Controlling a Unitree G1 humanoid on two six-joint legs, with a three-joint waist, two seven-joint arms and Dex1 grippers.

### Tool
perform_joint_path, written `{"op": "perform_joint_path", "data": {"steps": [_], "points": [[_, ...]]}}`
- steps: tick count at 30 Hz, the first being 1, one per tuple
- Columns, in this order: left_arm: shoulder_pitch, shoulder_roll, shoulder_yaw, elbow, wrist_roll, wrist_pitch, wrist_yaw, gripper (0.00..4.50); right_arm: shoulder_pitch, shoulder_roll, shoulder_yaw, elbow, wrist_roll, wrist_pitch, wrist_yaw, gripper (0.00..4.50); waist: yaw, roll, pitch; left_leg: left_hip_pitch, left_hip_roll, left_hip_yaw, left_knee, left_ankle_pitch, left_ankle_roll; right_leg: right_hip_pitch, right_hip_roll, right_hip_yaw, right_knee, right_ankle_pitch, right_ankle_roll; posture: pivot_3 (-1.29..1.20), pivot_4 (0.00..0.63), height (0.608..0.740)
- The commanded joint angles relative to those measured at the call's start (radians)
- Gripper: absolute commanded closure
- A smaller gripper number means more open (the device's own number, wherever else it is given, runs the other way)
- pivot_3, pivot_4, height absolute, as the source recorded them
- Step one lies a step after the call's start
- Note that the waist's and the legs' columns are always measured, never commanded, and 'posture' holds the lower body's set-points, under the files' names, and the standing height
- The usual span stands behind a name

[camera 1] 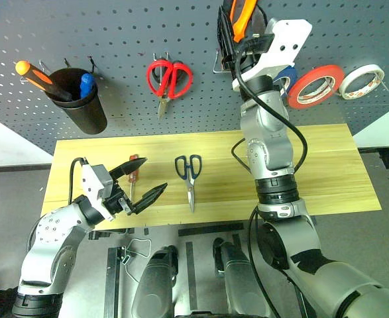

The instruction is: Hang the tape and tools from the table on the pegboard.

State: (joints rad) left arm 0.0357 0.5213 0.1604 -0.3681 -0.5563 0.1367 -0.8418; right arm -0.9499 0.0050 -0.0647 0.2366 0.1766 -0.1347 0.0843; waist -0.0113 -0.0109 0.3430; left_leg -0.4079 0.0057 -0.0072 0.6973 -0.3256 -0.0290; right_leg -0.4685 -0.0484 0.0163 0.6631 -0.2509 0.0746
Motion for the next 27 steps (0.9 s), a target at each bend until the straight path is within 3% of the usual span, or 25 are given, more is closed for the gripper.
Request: {"op": "perform_joint_path", "data": {"steps": [1, 14, 19, 27], "points": [[0.019, 0.012, 0.025, -0.053, -0.021, 0.006, 0.004, 0.0, -0.045, 0.016, -0.001, -0.015, -0.008, -0.054, -0.008, 1.6, 0.0, 0.001, 0.001, 0.0, 0.0, 0.0, 0.0, 0.0, 0.0, 0.0, 0.0, 0.0, 0.0, 0.0, 0.0, 0.2, 0.358, 0.74], [0.028, 0.014, 0.023, -0.058, -0.022, 0.017, 0.009, 0.0, -0.024, 0.016, -0.002, -0.004, 0.0, -0.041, -0.001, 1.6, 0.0, 0.002, 0.002, 0.0, 0.0, 0.0, -0.001, 0.0, 0.001, 0.0, 0.0, 0.001, -0.001, 0.0, 0.0, 0.18, 0.365, 0.74], [0.029, 0.007, 0.021, -0.056, -0.019, 0.01, 0.012, 0.0, -0.03, 0.014, -0.002, -0.002, 0.002, -0.01, 0.005, 0.1, -0.002, 0.002, 0.002, 0.0, 0.0, 0.0, -0.001, 0.0, 0.001, 0.0, 0.0, 0.001, -0.001, 0.0, 0.0, 0.18, 0.362, 0.74], [0.024, -0.003, 0.015, -0.041, -0.009, -0.003, 0.012, 0.0, -0.04, 0.008, 0.003, 0.017, -0.018, -0.006, -0.003, 0.03, -0.002, 0.002, 0.002, 0.0, 0.0, 0.0, -0.001, 0.0, 0.001, 0.0, 0.0, 0.001, 0.0, 0.0, 0.0, 0.18, 0.35, 0.74]]}}
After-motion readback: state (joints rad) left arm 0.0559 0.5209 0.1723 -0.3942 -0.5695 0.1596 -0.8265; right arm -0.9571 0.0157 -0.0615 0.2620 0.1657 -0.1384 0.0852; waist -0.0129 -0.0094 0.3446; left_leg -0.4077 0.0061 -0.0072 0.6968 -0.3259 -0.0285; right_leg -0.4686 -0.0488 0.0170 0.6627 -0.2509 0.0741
